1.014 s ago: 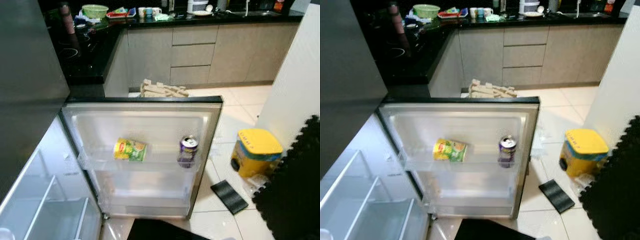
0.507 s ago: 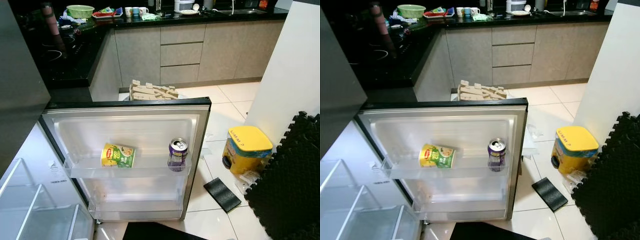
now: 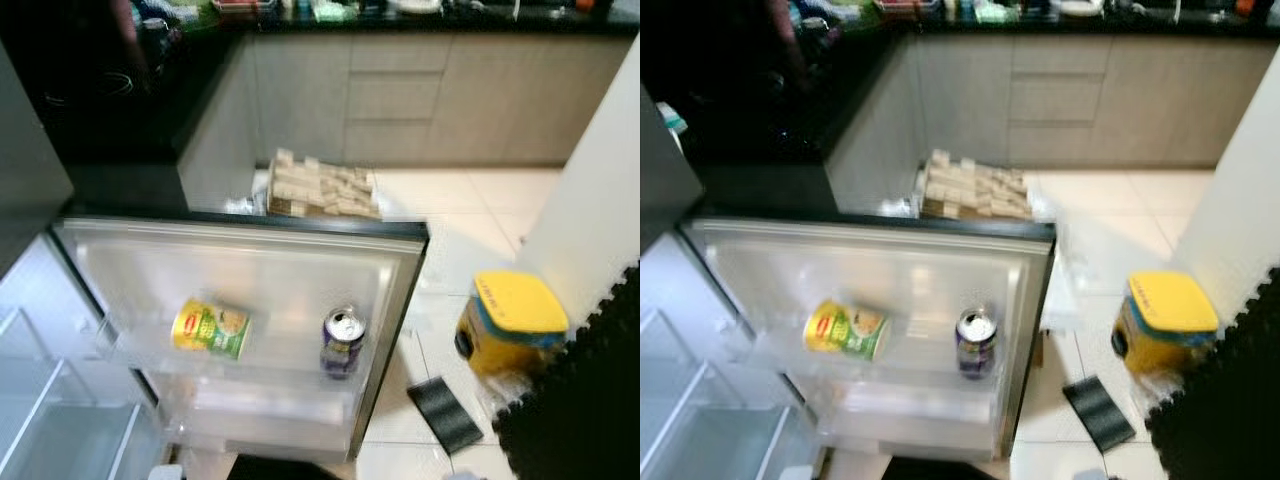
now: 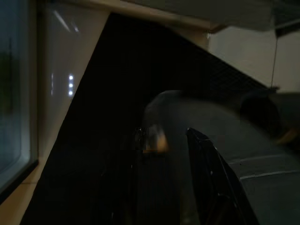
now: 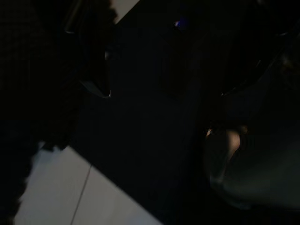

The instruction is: Restocking fridge

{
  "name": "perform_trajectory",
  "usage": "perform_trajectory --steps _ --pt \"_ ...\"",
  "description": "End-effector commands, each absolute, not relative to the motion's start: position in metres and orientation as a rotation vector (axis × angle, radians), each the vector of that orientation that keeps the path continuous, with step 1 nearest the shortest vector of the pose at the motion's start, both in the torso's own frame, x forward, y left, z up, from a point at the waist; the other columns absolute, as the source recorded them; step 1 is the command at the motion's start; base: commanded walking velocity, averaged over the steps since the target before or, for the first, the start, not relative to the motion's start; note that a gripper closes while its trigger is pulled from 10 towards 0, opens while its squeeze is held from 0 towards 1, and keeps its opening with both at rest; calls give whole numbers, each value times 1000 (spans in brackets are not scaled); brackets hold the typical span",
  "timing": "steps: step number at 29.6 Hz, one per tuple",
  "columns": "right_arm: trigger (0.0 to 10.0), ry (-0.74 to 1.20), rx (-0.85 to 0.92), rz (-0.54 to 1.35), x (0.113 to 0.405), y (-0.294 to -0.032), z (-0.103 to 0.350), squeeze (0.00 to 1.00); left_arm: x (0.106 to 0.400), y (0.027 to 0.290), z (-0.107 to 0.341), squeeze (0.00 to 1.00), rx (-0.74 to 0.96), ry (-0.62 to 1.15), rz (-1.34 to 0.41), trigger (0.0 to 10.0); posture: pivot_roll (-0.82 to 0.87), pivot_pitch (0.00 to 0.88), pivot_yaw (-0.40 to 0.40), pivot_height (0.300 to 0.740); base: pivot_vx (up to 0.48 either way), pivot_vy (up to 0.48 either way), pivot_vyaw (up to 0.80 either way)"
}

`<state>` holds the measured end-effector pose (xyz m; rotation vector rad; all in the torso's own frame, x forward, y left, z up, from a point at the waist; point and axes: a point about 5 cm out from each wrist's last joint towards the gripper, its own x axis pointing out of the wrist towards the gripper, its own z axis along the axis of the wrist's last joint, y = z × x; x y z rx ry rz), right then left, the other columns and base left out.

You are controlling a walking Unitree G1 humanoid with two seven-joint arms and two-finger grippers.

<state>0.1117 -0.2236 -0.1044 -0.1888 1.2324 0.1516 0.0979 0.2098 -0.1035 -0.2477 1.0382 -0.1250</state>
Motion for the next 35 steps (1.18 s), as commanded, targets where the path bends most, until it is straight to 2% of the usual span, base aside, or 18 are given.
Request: perform_trajectory --steps 1,18,25,35 --pt "10000 1256 -183 155 105 -223 -107 0 89 208 -106 0 -253 1075 -129 10000 -53 0 3 740 0 -480 0" --pt "10000 1264 -184 157 102 -225 -107 0 96 217 -103 0 -245 1037 -54 10000 -55 0 -2 740 0 -28 0" --pt "10000 1263 -189 165 103 -225 -106 0 93 221 -104 0 -236 1047 -13 10000 -53 0 -5 740 0 -453 0" --pt "10000 1268 -193 170 102 -226 -107 0 92 232 -102 0 -253 1026 84 10000 -52 0 -4 740 0 0 0"
